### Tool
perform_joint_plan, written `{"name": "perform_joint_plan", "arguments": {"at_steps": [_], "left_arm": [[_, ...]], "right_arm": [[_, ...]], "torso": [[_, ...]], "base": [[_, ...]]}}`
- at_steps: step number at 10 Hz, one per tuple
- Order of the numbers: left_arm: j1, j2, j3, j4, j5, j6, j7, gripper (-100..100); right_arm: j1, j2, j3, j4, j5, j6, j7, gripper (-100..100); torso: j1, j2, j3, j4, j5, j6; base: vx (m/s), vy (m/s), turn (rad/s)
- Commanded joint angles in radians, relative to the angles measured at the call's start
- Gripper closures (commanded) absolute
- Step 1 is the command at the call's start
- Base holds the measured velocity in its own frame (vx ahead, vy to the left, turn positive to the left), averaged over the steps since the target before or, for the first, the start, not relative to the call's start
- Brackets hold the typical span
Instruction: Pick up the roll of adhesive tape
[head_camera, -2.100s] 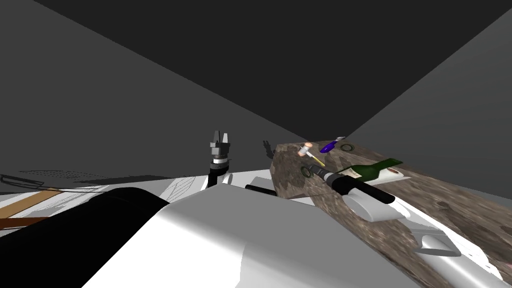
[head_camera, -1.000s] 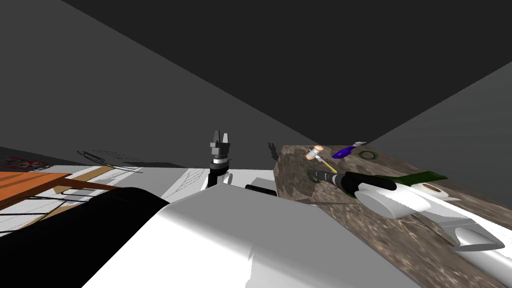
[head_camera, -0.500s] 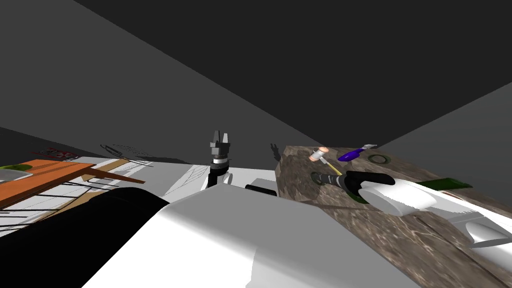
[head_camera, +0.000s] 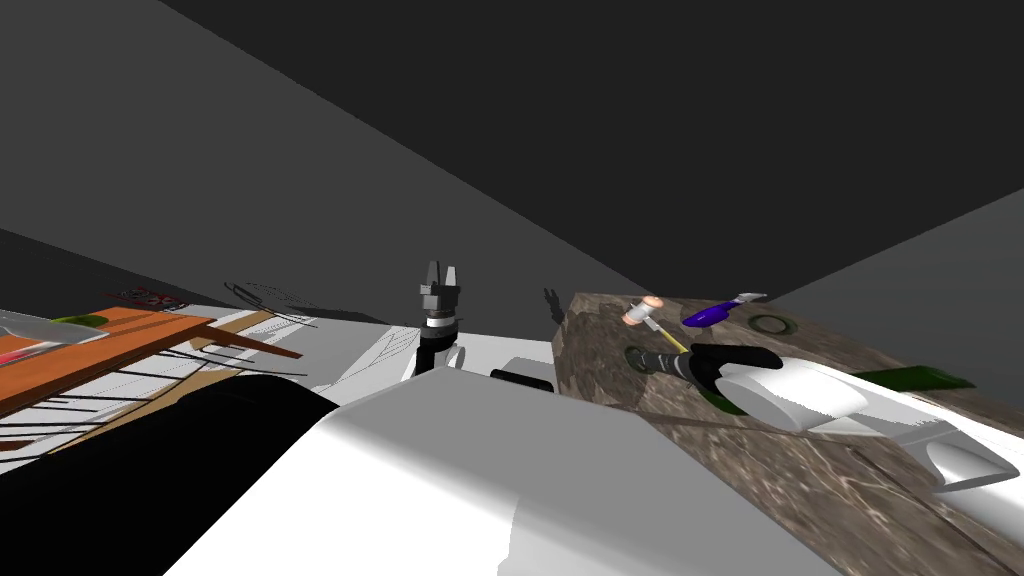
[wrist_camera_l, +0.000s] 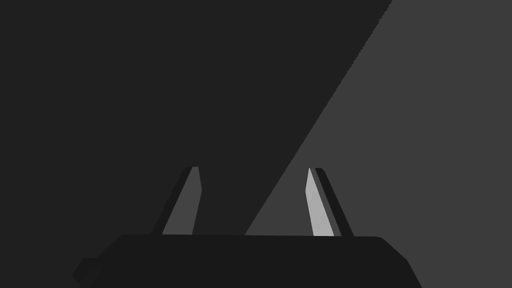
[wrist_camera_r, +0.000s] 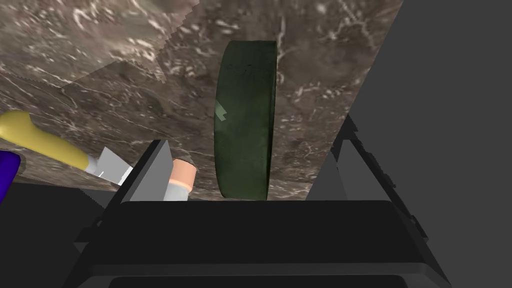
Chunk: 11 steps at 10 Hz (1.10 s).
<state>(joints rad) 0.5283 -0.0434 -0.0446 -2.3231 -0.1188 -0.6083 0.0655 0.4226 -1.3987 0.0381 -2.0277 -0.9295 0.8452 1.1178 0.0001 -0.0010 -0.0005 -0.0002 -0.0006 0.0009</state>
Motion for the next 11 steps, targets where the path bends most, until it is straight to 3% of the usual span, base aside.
{"name": "perform_joint_plan", "arguments": {"at_steps": [1, 2, 3, 7, 8, 9, 11], "left_arm": [[0.0, 0.0, 0.0, 0.0, 0.0, 0.0, 0.0, 0], [0.0, 0.0, 0.0, 0.0, 0.0, 0.0, 0.0, 0], [0.0, 0.0, 0.0, 0.0, 0.0, 0.0, 0.0, 0], [0.0, 0.0, 0.0, 0.0, 0.0, 0.0, 0.0, 0], [0.0, 0.0, 0.0, 0.0, 0.0, 0.0, 0.0, 0], [0.0, 0.0, 0.0, 0.0, 0.0, 0.0, 0.0, 0], [0.0, 0.0, 0.0, 0.0, 0.0, 0.0, 0.0, 0]], "right_arm": [[0.009, 0.021, 0.015, 0.03, 0.02, -0.024, 0.006, -100], [0.0, 0.017, 0.015, 0.02, 0.016, -0.012, 0.002, -100], [0.001, 0.018, 0.016, 0.023, 0.017, -0.015, 0.003, 100], [0.0, 0.017, 0.015, 0.022, 0.018, -0.015, 0.004, 100], [0.0, 0.017, 0.015, 0.022, 0.018, -0.015, 0.004, 0], [0.006, -0.007, -0.007, 0.003, -0.011, -0.005, 0.005, 100], [0.004, -0.01, -0.009, -0.004, -0.013, -0.002, 0.003, 100]], "torso": [[0.0, 0.0, 0.0, 0.0, 0.0, 0.0], [0.0, -0.001, -0.001, 0.0, 0.0, 0.0], [0.0, 0.0, 0.0, 0.0, 0.0, 0.001], [0.0, 0.0, 0.0, 0.0, -0.001, 0.0], [0.0, 0.0, 0.0, 0.0, -0.001, 0.0], [0.0, 0.0, 0.0, 0.0, -0.001, 0.0], [0.001, 0.003, 0.002, 0.001, 0.0, 0.002]], "base": [[0.031, -0.002, 0.136], [0.014, -0.004, 0.021], [0.0, 0.0, 0.0], [0.001, -0.001, -0.001], [0.0, 0.0, 0.0], [-0.016, 0.002, -0.128], [-0.023, 0.003, -0.085]]}}
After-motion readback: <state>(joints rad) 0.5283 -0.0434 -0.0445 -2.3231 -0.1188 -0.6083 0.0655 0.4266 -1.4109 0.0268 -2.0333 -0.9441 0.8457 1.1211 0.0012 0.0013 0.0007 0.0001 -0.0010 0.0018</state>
